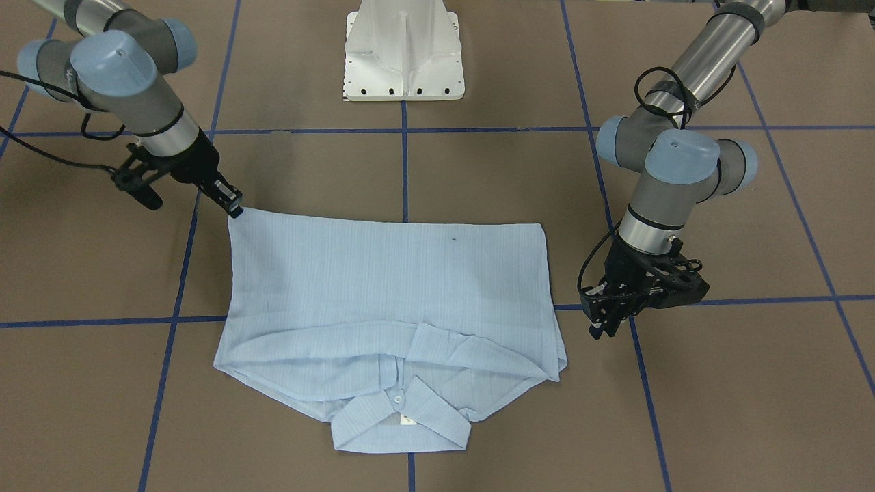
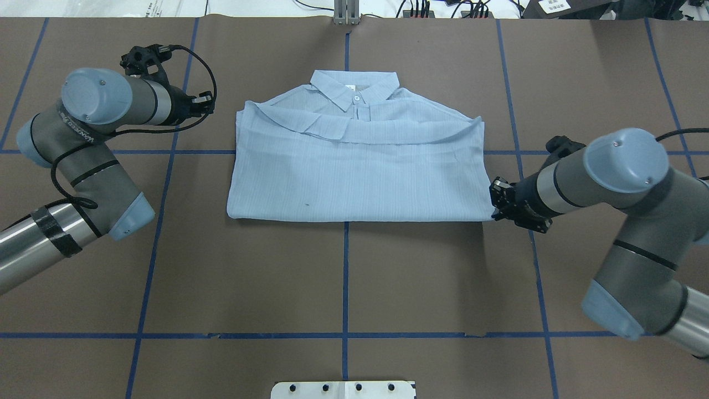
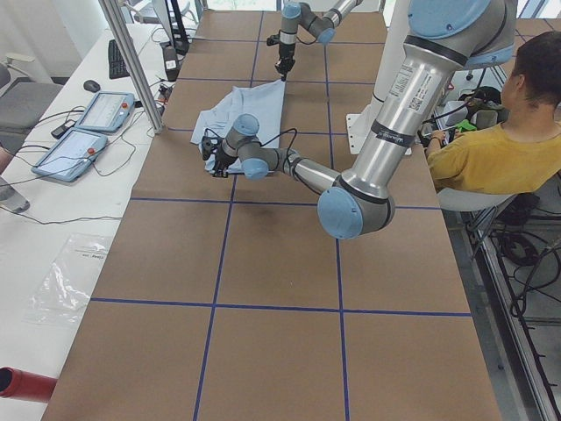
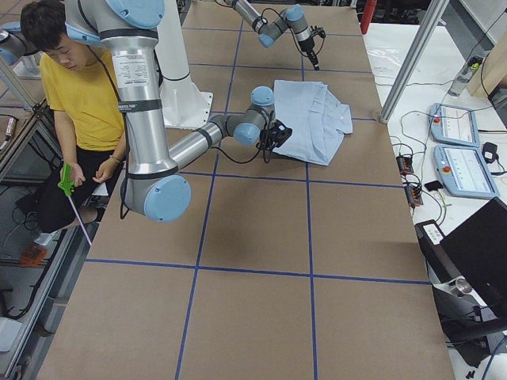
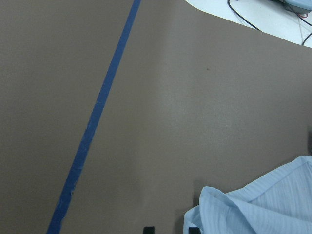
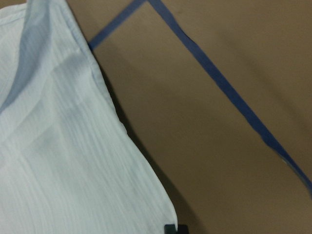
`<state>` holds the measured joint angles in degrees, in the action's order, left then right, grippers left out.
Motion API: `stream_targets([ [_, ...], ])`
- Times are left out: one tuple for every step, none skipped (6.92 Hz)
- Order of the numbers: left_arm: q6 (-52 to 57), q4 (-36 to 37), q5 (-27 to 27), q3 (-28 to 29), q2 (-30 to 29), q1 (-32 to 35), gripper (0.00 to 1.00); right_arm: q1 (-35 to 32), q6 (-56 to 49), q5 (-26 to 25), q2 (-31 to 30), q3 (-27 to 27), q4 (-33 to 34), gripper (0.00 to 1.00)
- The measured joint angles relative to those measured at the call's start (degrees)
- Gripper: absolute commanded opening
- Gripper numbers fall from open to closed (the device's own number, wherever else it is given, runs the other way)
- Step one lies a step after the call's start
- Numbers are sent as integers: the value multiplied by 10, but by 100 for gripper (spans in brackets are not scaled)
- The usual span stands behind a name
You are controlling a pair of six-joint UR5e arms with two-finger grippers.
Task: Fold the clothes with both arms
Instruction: 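Grasp the side edge with the right gripper and drag it toward the robot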
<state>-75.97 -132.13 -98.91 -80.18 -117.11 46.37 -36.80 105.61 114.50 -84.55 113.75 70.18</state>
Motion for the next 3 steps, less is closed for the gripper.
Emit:
stream_targets([
  [0,2,-3,-6,0,0,36,30,1,30,-49,69,30,0],
  [0,3,-11,-10,0,0,36,61,2,78,-88,119,53,0],
  [-2,4,-25,-15,0,-1,36,85,3,154,-116,154,65,0],
])
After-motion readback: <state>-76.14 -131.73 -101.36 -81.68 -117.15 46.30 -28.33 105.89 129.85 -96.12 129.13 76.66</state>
